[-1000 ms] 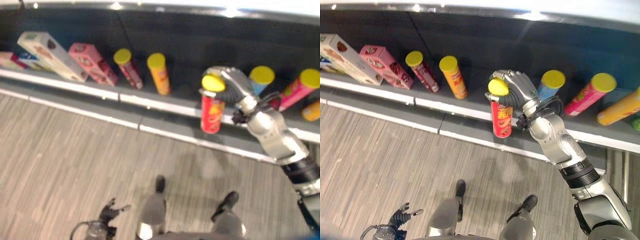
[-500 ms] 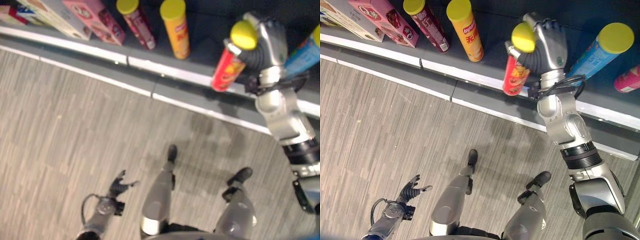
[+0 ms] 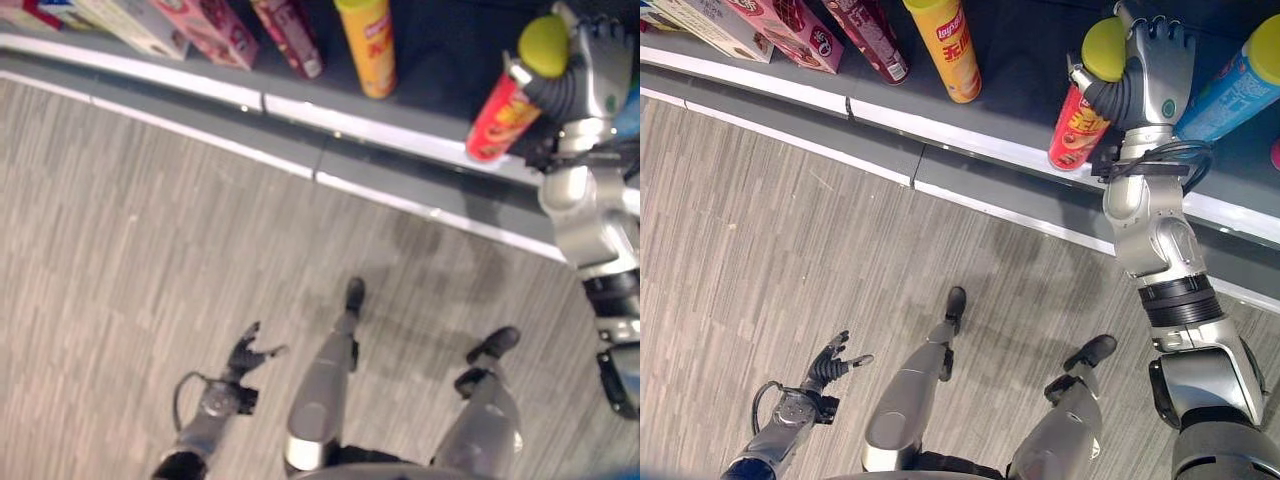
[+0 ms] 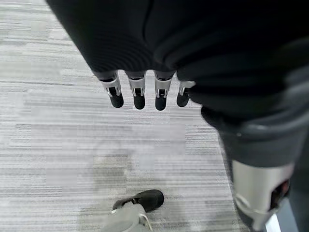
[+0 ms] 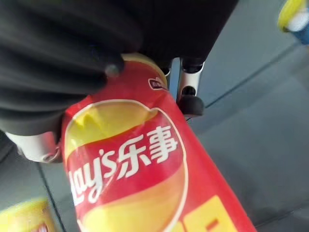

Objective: Put the goods on the table back onto the shelves and tidy them up.

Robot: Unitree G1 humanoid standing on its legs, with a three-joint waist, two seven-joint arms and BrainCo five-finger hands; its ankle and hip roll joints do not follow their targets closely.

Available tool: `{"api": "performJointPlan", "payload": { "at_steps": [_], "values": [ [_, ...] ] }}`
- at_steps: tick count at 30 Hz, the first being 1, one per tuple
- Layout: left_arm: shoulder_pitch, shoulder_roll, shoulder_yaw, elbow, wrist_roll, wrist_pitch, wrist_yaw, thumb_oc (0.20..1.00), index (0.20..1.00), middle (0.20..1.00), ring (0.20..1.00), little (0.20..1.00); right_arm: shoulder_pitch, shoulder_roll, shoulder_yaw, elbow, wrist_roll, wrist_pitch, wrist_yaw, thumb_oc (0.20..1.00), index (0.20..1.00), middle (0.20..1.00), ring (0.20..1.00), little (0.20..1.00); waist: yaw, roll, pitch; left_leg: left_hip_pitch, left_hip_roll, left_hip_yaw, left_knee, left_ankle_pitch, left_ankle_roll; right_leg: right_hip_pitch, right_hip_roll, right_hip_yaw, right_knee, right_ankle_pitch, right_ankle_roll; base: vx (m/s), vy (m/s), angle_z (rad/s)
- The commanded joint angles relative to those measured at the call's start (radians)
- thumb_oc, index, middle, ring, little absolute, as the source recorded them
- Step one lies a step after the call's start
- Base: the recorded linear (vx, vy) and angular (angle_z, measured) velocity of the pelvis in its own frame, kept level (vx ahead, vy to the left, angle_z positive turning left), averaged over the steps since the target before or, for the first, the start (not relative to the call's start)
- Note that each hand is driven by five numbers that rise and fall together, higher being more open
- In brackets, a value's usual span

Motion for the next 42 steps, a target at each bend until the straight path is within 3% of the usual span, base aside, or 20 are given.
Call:
{"api": "performJointPlan", "payload": {
  "at_steps": [1, 14, 42],
  "values": [
    [0.036, 0.037, -0.068, -0.009, -0.016, -0.015, 0.008, 1.0, 1.0, 1.0, 1.0, 1.0, -0.086, -0.089, 0.034, -0.007, -0.062, -0.017, -0.034, 0.2, 0.2, 0.2, 0.2, 0.2, 0.025, 0.037, -0.06, 0.035, -0.01, 0.03, -0.155, -0.011, -0.011, -0.137, -0.056, 0.113, 0.139, -0.016, 0.076, -0.01, 0.005, 0.14],
    [0.038, 0.034, -0.086, -0.006, -0.01, -0.021, 0.003, 1.0, 1.0, 1.0, 1.0, 1.0, -0.118, -0.186, 0.08, 0.023, -0.094, 0.0, -0.042, 0.2, 0.2, 0.2, 0.2, 0.2, 0.026, 0.032, -0.067, 0.004, -0.015, 0.019, -0.155, -0.006, -0.017, -0.17, -0.064, 0.111, 0.146, -0.012, 0.076, 0.0, 0.009, 0.06],
    [0.017, 0.026, -0.117, -0.013, -0.037, -0.027, 0.041, 1.0, 1.0, 1.0, 1.0, 1.0, -0.2, -0.126, 0.018, 0.132, 0.009, 0.068, -0.18, 0.2, 0.2, 0.2, 0.2, 0.2, 0.037, 0.04, -0.068, -0.014, -0.022, 0.012, -0.155, -0.005, -0.019, -0.199, -0.072, 0.124, 0.151, -0.004, 0.076, 0.0, 0.0, 0.0]
  ]
}}
